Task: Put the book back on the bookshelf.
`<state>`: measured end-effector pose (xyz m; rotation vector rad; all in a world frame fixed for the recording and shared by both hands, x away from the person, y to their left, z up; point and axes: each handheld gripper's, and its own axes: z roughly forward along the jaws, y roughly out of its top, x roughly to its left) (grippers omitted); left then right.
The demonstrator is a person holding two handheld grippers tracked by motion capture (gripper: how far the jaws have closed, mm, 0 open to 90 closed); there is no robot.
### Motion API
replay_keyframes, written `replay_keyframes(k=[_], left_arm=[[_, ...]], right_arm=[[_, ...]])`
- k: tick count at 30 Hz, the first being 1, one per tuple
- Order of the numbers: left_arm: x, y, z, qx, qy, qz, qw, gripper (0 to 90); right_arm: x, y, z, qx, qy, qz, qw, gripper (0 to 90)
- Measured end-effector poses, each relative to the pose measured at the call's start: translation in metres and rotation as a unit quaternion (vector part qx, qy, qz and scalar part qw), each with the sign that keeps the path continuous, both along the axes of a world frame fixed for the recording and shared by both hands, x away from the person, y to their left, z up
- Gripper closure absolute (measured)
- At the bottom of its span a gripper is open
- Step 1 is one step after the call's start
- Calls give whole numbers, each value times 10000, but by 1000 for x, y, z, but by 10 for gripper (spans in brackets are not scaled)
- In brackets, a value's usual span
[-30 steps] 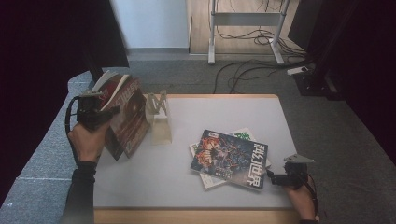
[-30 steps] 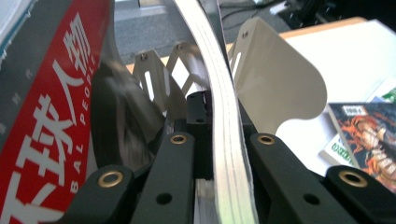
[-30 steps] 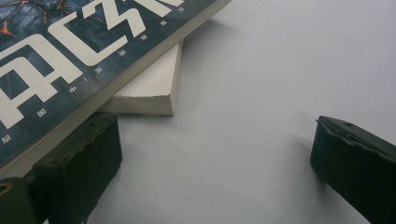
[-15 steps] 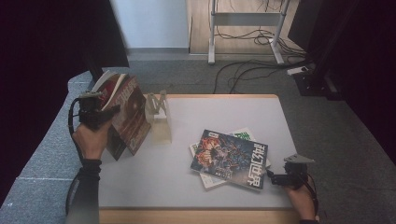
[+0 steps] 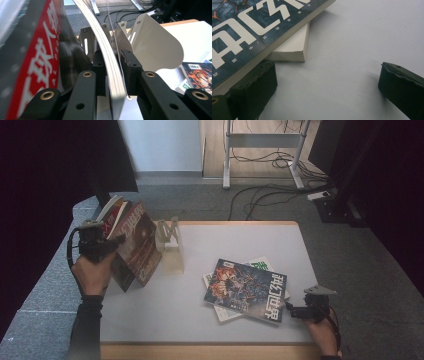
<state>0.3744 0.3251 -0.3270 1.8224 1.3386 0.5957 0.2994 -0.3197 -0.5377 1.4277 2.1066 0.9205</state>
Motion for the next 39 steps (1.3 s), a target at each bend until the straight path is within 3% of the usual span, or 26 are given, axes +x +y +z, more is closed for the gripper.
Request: replay_keyframes(k=[28, 34, 39], left_arm=[[-61, 6, -1, 89, -74, -432, 9990, 528], [-69, -3, -9, 93, -101, -645, 9978, 452], [-71, -13, -19, 82, -170, -948, 9953, 354]], right_arm=[[0, 0, 0, -8, 8, 7, 10000, 14], [0, 0, 0, -3, 14, 2, 10000, 14], [0, 0, 0, -3, 14, 2, 10000, 14]])
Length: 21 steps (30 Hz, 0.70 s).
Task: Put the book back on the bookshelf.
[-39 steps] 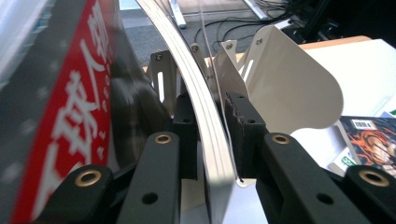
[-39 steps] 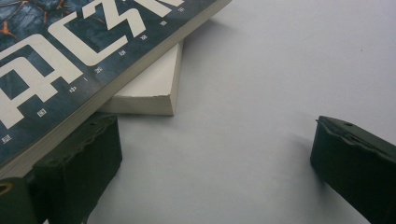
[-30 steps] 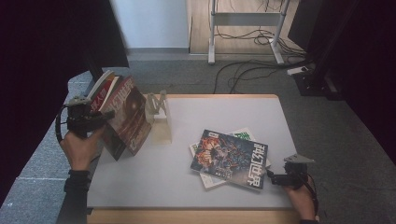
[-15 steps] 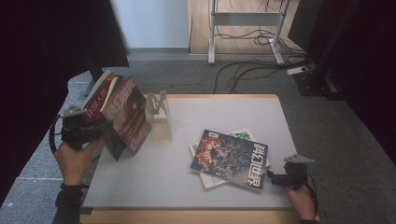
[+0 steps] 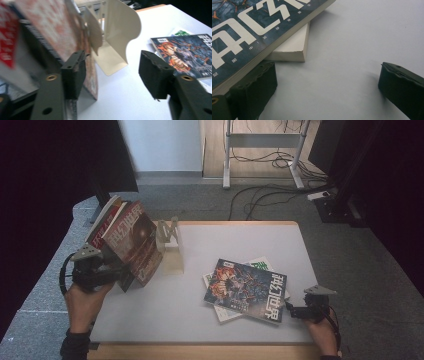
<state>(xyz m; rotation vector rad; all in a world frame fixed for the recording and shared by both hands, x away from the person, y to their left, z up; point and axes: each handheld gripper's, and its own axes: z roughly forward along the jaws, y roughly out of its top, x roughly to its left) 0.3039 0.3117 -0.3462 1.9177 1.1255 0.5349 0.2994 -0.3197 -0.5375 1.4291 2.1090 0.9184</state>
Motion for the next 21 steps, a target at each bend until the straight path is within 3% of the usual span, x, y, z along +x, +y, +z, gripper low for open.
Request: replay_keyframes(k=[5, 10, 17, 21], left_arm=[[-2, -15, -15, 172, -57, -236, 9996, 255], [-3, -33, -33, 392, 22, -434, 9983, 143], [-5, -52, -59, 519, 109, -624, 9966, 47], [-5, -60, -76, 466, 220, -825, 9953, 8]], right_arm=[[0, 0, 0, -2, -7, 8, 10000, 14], [0, 0, 0, 7, 2, 2, 10000, 14], [0, 0, 0, 6, 5, 7, 10000, 15], [0, 0, 1, 16, 19, 13, 10000, 17]])
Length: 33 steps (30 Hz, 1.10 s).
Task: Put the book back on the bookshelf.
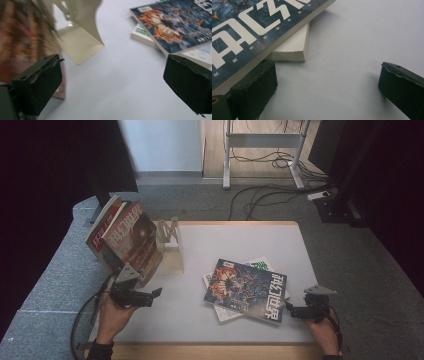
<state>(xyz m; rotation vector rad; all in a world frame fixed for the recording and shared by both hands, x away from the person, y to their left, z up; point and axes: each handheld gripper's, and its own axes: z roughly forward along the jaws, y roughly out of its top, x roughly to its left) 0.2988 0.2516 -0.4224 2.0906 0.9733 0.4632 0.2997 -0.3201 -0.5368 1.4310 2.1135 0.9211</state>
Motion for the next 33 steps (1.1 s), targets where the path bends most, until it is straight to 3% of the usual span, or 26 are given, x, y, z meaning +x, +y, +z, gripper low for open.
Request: replay_keyframes(k=[4, 7, 13, 20, 31, 33], left_arm=[[-1, -6, -15, -83, 48, -144, 9998, 0], [-1, -10, -27, -96, 77, -254, 9996, 0], [0, -21, -53, 46, 164, -410, 9990, 0], [4, -36, -77, 196, 371, -610, 9973, 0], [9, -50, -103, 550, 724, -766, 9929, 0], [9, -50, -104, 559, 702, -762, 9930, 0]], right_arm=[[-1, -2, 4, -24, 33, 27, 10000, 30], [-3, -3, 12, 47, -81, 34, 10000, 28], [-8, 4, 27, 96, -142, 253, 9995, 12], [-15, 21, 32, 126, -162, 562, 9982, 0], [-10, 41, 35, 35, -160, 832, 9964, 0], [-7, 43, 35, 33, -148, 846, 9963, 0]])
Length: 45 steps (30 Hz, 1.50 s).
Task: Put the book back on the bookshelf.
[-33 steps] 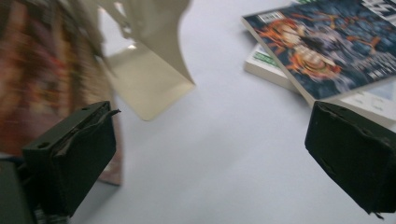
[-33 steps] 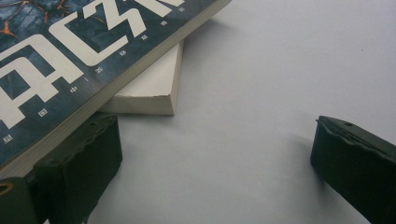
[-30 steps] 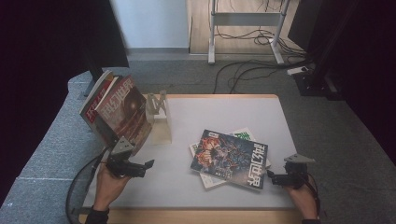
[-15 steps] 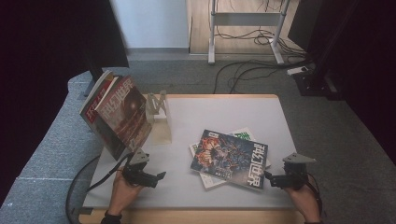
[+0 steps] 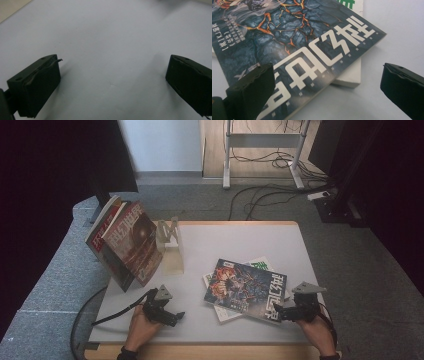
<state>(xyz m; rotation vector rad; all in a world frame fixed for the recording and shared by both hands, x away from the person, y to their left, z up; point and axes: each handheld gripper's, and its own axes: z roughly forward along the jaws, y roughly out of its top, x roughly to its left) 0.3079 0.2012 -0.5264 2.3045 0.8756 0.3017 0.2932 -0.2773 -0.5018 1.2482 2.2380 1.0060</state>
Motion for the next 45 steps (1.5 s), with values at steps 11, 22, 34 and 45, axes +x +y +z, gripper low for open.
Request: replay_keyframes(k=[11, 22, 34, 45], left_arm=[[-2, 0, -2, -36, -66, 35, 10000, 0], [0, -1, -1, -16, -36, 16, 10000, 0], [6, -2, 1, -186, 42, -98, 9998, 16], [8, -23, 10, -1, -19, -485, 9988, 0]], right_arm=[[33, 8, -4, -52, 106, 41, 9999, 0], [68, 6, -11, 81, 349, 80, 9993, 0], [76, 17, -7, -208, 316, 379, 9986, 0], [81, 31, -7, -252, 315, 596, 9974, 0]])
